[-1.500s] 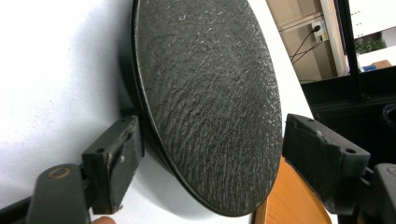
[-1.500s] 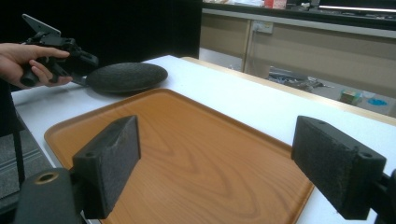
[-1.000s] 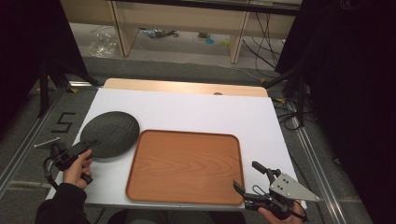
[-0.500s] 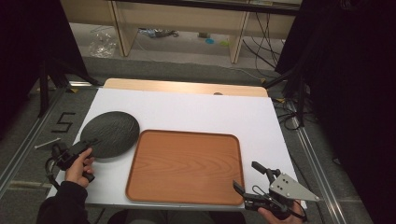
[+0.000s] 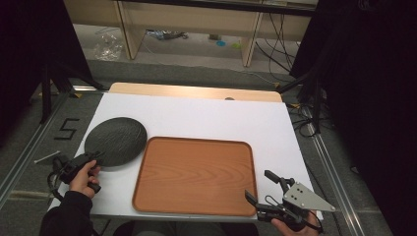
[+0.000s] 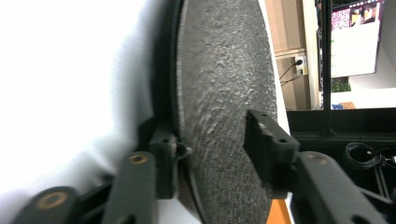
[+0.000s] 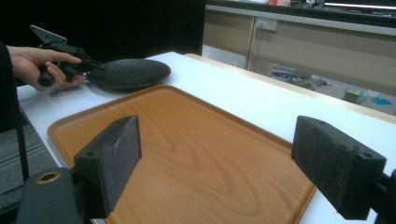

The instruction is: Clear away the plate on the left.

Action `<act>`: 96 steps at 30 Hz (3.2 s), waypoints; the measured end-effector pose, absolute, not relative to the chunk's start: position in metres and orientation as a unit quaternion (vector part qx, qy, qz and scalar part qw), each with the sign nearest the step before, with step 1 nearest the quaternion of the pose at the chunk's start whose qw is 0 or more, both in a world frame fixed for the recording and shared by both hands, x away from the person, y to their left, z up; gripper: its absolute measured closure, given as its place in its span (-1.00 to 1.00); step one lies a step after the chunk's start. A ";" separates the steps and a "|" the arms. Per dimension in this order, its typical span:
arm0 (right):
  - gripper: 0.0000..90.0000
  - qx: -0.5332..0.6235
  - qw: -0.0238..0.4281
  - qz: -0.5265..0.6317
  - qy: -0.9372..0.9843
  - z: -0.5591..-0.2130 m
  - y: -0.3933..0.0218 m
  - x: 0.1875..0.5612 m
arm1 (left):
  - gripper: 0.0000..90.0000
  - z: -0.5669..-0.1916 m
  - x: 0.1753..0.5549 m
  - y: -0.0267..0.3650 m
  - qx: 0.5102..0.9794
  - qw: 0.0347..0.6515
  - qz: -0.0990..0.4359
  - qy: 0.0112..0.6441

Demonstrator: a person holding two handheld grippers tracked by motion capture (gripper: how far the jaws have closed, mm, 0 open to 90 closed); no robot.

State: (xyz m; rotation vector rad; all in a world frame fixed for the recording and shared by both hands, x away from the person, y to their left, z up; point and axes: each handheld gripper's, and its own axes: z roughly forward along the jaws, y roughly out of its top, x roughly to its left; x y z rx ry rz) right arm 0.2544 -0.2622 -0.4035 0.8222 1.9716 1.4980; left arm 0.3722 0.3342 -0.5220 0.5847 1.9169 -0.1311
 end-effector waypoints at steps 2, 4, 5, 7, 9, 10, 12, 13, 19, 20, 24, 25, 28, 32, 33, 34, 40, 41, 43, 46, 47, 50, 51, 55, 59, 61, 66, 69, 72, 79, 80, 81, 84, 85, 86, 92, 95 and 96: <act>-0.61 0.305 0.264 0.549 0.732 -0.403 -0.263 0.254 | 0.56 -0.525 0.371 0.335 0.240 0.537 -0.056 0.807; -0.61 0.303 0.263 0.552 0.731 -0.403 -0.262 0.254 | 0.62 -0.525 0.371 0.335 0.239 0.536 -0.056 0.808; -0.61 0.303 0.260 0.554 0.730 -0.403 -0.262 0.254 | 0.65 -0.526 0.370 0.336 0.239 0.535 -0.058 0.809; -0.60 0.311 0.249 0.555 0.730 -0.403 -0.261 0.253 | 0.74 -0.527 0.370 0.336 0.237 0.534 -0.059 0.809; -0.61 0.312 0.252 0.551 0.732 -0.403 -0.261 0.252 | 0.75 -0.527 0.370 0.337 0.234 0.536 -0.062 0.809; -0.60 0.302 0.261 0.552 0.732 -0.403 -0.263 0.254 | 0.76 -0.528 0.370 0.337 0.228 0.540 -0.066 0.807; -0.60 0.304 0.263 0.553 0.730 -0.403 -0.262 0.254 | 0.78 -0.529 0.368 0.338 0.226 0.548 -0.068 0.803; -0.60 0.304 0.261 0.550 0.733 -0.403 -0.263 0.254 | 0.81 -0.529 0.368 0.338 0.226 0.548 -0.068 0.803; -0.60 0.311 0.247 0.550 0.735 -0.403 -0.262 0.253 | 0.89 -0.527 0.369 0.338 0.214 0.556 -0.059 0.801; -0.60 0.311 0.246 0.552 0.734 -0.403 -0.261 0.252 | 0.89 -0.530 0.369 0.339 0.212 0.553 -0.060 0.803; -0.60 0.304 0.253 0.550 0.735 -0.403 -0.262 0.253 | 0.91 -0.531 0.370 0.340 0.203 0.554 -0.063 0.805; -0.60 0.306 0.252 0.549 0.736 -0.403 -0.262 0.253 | 0.91 -0.531 0.370 0.341 0.201 0.555 -0.065 0.805; -0.60 0.302 0.256 0.549 0.736 -0.402 -0.262 0.253 | 0.91 -0.531 0.370 0.341 0.202 0.555 -0.064 0.804; -0.60 0.310 0.245 0.549 0.736 -0.402 -0.262 0.252 | 0.91 -0.529 0.371 0.340 0.209 0.557 -0.050 0.802; -0.60 0.309 0.245 0.554 0.734 -0.403 -0.261 0.253 | 0.92 -0.528 0.371 0.340 0.211 0.558 -0.051 0.801; -0.60 0.309 0.245 0.553 0.734 -0.403 -0.261 0.253 | 0.92 -0.528 0.371 0.340 0.211 0.558 -0.048 0.801; -0.61 0.304 0.254 0.552 0.734 -0.402 -0.263 0.253 | 0.92 -0.525 0.372 0.340 0.214 0.555 -0.047 0.802; -0.61 0.297 0.258 0.555 0.733 -0.402 -0.262 0.253 | 0.92 -0.525 0.372 0.340 0.214 0.553 -0.042 0.804; -0.61 0.302 0.250 0.553 0.735 -0.402 -0.261 0.252 | 0.92 -0.523 0.372 0.340 0.214 0.554 -0.039 0.804; -0.61 0.301 0.254 0.552 0.735 -0.402 -0.262 0.253 | 0.92 -0.521 0.372 0.342 0.221 0.554 -0.031 0.802; -0.61 0.301 0.254 0.552 0.735 -0.402 -0.262 0.253 | 0.92 -0.521 0.372 0.342 0.221 0.554 -0.031 0.802; -0.61 0.298 0.260 0.552 0.734 -0.402 -0.262 0.253 | 0.91 -0.517 0.372 0.342 0.223 0.554 -0.026 0.802; -0.61 0.298 0.260 0.552 0.734 -0.402 -0.262 0.253 | 0.91 -0.517 0.372 0.342 0.223 0.554 -0.026 0.802; -0.62 0.299 0.260 0.552 0.734 -0.402 -0.263 0.253 | 0.91 -0.515 0.371 0.341 0.214 0.566 -0.032 0.796; -0.62 0.299 0.260 0.552 0.734 -0.402 -0.263 0.253 | 0.91 -0.512 0.372 0.339 0.212 0.570 -0.034 0.793; -0.62 0.299 0.260 0.552 0.734 -0.402 -0.263 0.253 | 0.91 -0.511 0.372 0.338 0.211 0.573 -0.040 0.791; -0.62 0.297 0.261 0.551 0.735 -0.402 -0.263 0.253 | 0.91 -0.507 0.372 0.333 0.214 0.585 -0.048 0.781; -0.62 0.298 0.260 0.550 0.736 -0.402 -0.263 0.253 | 0.91 -0.504 0.372 0.330 0.219 0.592 -0.060 0.773; -0.62 0.298 0.260 0.550 0.736 -0.402 -0.263 0.253 | 0.91 -0.500 0.374 0.325 0.232 0.596 -0.071 0.765; -0.62 0.303 0.253 0.550 0.736 -0.402 -0.262 0.252 | 0.91 -0.492 0.374 0.306 0.261 0.608 -0.102 0.743; -0.62 0.299 0.258 0.550 0.736 -0.402 -0.263 0.253 | 0.91 -0.491 0.374 0.304 0.267 0.610 -0.105 0.739; -0.62 0.297 0.261 0.550 0.735 -0.402 -0.263 0.253 | 0.91 -0.490 0.375 0.301 0.275 0.612 -0.105 0.734; -0.62 0.299 0.260 0.550 0.735 -0.402 -0.263 0.253 | 0.91 -0.486 0.375 0.295 0.295 0.604 -0.107 0.733; -0.62 0.299 0.259 0.550 0.736 -0.402 -0.263 0.253 | 0.91 -0.486 0.375 0.295 0.295 0.604 -0.107 0.733; -0.62 0.299 0.259 0.551 0.735 -0.402 -0.263 0.253 | 0.91 -0.487 0.375 0.289 0.300 0.614 -0.121 0.720; -0.62 0.301 0.263 0.553 0.731 -0.402 -0.262 0.254 | 0.91 -0.486 0.374 0.275 0.317 0.606 -0.138 0.716; -0.62 0.300 0.260 0.551 0.734 -0.402 -0.263 0.253 | 0.90 -0.485 0.374 0.263 0.331 0.606 -0.148 0.708; -0.62 0.300 0.260 0.551 0.734 -0.402 -0.263 0.253 | 0.90 -0.485 0.374 0.263 0.331 0.606 -0.148 0.708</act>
